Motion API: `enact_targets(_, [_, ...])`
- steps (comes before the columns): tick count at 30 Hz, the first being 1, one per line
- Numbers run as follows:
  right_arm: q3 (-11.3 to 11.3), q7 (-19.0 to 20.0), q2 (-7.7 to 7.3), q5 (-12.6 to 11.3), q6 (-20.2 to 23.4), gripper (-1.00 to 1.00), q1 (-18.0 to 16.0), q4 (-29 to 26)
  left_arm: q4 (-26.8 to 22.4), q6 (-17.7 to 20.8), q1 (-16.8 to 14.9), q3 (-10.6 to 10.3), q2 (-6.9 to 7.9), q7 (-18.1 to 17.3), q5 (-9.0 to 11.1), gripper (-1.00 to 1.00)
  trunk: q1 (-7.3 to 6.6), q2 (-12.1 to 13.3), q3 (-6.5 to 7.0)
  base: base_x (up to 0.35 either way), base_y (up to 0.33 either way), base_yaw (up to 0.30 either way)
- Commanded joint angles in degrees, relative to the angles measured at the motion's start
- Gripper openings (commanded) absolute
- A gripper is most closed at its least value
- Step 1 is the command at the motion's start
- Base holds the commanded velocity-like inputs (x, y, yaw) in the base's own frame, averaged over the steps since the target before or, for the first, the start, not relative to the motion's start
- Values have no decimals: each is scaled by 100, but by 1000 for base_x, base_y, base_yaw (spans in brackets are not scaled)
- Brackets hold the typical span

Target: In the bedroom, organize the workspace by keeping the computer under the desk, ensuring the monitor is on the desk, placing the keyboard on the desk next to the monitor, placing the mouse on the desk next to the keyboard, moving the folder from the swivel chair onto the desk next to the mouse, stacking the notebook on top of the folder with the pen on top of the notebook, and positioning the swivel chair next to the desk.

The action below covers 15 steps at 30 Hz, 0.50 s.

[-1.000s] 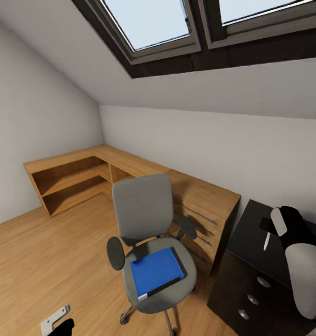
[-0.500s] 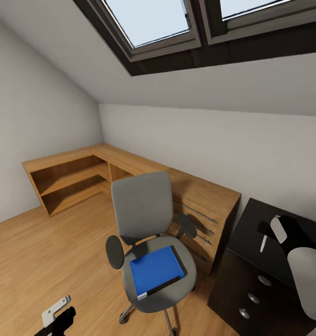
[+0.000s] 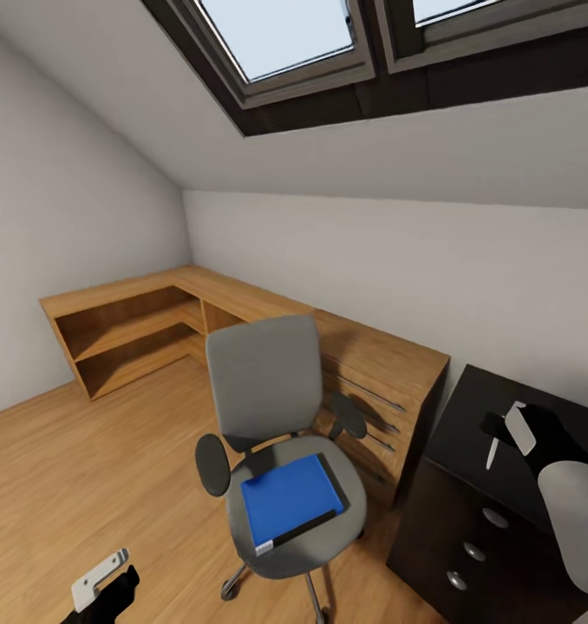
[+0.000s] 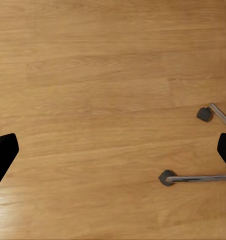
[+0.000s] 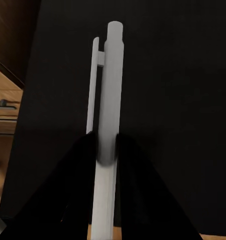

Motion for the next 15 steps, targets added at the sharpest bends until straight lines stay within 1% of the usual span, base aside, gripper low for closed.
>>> enact_targets(1, [-5,-41,3,-69,14,-100,-1,-7,-188,-9,113,-27,38,39,52,100,23,-46,-25,0,0,0])
enact_targets(3, [-4,-41,5,-71,14,-100,-2,-6,-615,4,372,-28,112,36,60,100,67,-126,-61,0,0,0])
enact_targets(5, [-1,-41,6,-72,14,-100,-2,-6,-917,12,572,-28,144,36,66,100,111,-207,-97,0,0,0])
enact_targets(9, [18,-41,6,-71,8,-100,1,-6,-1259,31,840,-36,168,42,71,100,199,-367,-169,0,0,0])
enact_targets(15, [22,-41,6,-72,7,-100,-1,-6,-1298,34,876,-36,169,43,78,100,331,-608,-277,0,0,0])
